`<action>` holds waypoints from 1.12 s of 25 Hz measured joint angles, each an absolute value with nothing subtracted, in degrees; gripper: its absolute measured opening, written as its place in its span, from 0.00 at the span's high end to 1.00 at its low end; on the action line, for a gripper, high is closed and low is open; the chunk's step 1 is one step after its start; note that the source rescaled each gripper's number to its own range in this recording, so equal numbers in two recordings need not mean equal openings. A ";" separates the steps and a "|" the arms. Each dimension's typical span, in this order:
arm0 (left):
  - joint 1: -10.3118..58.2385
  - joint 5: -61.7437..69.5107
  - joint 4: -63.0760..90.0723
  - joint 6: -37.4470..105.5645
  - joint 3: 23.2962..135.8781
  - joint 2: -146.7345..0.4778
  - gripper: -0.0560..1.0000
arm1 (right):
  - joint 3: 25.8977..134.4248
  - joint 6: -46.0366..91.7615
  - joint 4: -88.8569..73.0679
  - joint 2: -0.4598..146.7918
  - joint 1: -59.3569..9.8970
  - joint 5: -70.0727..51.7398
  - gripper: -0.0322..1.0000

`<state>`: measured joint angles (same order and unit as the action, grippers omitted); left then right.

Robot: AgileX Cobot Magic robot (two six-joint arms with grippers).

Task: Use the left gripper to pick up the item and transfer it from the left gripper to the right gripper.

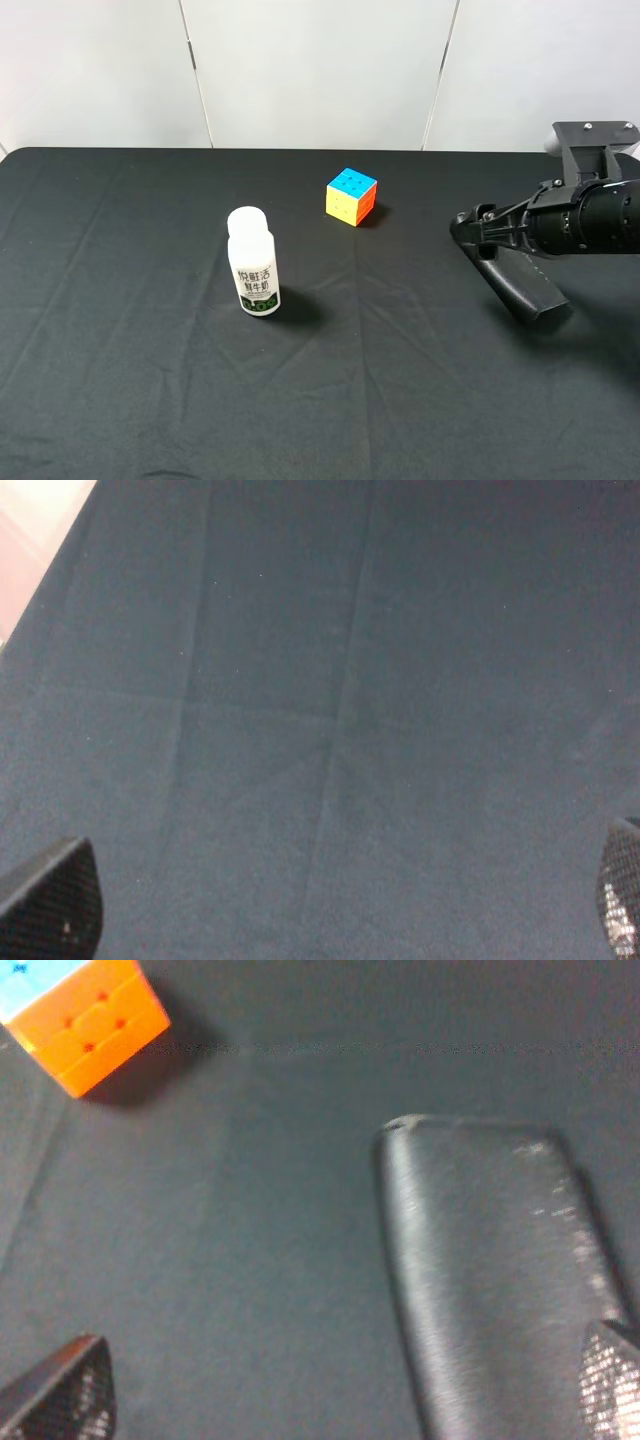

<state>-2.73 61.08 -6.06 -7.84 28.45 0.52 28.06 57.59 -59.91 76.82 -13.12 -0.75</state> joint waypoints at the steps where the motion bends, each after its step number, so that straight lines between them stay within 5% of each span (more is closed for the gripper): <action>1: -2.73 61.08 -6.06 -7.84 28.45 0.52 0.02 | 28.06 57.59 -59.91 76.35 -13.12 -1.46 0.00; 15: -2.73 61.08 -6.06 -7.84 28.45 0.52 0.02 | 28.06 49.69 -53.85 63.22 -13.12 -7.63 0.00; 28: -2.73 61.08 -6.06 -7.84 28.45 0.52 0.02 | 43.22 7.79 -9.30 53.71 -13.12 -33.17 0.00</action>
